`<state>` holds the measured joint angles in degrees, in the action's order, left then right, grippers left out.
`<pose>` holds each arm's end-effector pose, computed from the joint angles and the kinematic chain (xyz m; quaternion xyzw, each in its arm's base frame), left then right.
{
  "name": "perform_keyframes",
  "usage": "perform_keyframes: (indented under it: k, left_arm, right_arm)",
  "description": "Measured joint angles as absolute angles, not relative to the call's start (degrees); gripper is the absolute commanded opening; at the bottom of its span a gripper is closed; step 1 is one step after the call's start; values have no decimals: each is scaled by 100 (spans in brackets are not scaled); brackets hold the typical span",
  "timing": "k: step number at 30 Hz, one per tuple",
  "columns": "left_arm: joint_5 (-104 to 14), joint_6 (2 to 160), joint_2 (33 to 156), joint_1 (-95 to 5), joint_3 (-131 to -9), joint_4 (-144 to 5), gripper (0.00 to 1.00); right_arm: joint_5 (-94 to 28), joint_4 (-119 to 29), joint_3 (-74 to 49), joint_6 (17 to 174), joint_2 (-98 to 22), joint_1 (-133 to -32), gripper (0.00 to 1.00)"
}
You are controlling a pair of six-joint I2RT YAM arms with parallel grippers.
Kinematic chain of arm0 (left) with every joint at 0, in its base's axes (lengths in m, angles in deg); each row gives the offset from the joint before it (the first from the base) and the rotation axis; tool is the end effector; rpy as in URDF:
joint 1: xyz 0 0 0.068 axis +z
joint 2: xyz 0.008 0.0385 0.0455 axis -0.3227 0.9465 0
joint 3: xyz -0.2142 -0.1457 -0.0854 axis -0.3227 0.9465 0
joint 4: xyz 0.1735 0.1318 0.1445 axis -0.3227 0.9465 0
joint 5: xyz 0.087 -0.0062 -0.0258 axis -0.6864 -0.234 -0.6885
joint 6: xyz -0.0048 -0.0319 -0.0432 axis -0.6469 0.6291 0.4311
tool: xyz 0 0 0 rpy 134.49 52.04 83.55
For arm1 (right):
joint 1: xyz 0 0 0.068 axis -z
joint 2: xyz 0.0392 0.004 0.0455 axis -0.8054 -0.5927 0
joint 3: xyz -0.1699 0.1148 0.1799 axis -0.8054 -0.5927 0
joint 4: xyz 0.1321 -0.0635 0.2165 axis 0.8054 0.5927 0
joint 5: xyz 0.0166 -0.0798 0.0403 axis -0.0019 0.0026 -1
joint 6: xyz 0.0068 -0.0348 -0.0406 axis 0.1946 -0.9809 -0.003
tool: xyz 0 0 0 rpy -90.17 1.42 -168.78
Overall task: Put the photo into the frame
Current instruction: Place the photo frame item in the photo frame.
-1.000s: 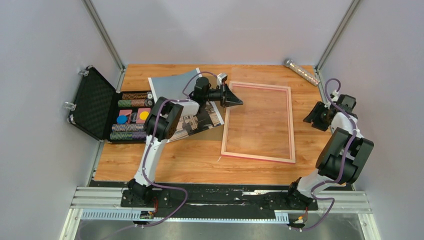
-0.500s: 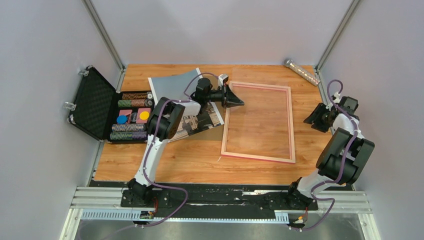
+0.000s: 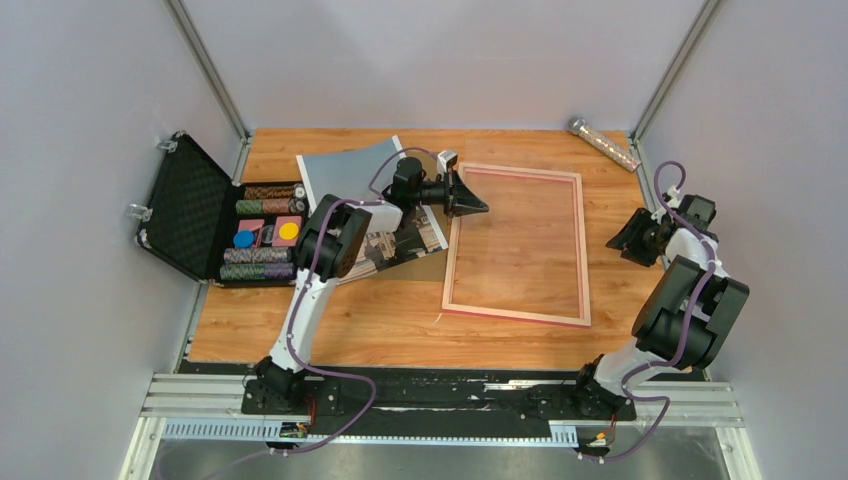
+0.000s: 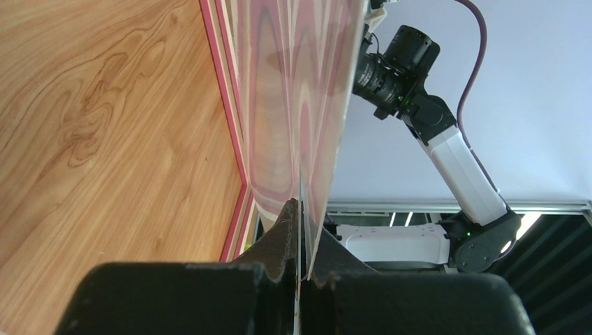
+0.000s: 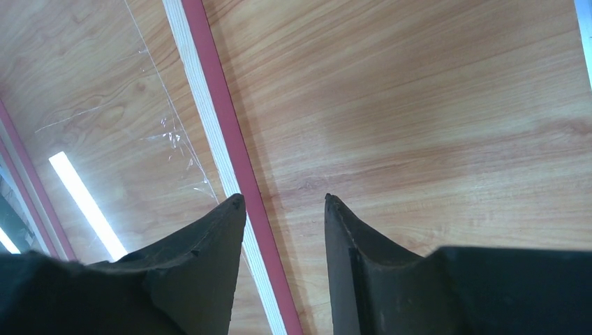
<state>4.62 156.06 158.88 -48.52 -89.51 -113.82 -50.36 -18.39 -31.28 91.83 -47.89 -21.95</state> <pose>0.4393 -0.2854 0.1373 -0.0035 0.7137 -0.7001 0.0227 0.2738 -0.1514 0.1982 0.2321 0.9174 0.1450 0.2890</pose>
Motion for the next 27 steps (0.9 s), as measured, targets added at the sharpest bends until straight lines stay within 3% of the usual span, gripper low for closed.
perform_keyframes:
  k: [27]
  left_arm:
    - [471, 15440, 15895, -4887, -8949, -11303, 0]
  right_arm:
    - [-5316, -1842, -3139, 9183, -4789, -2166, 46]
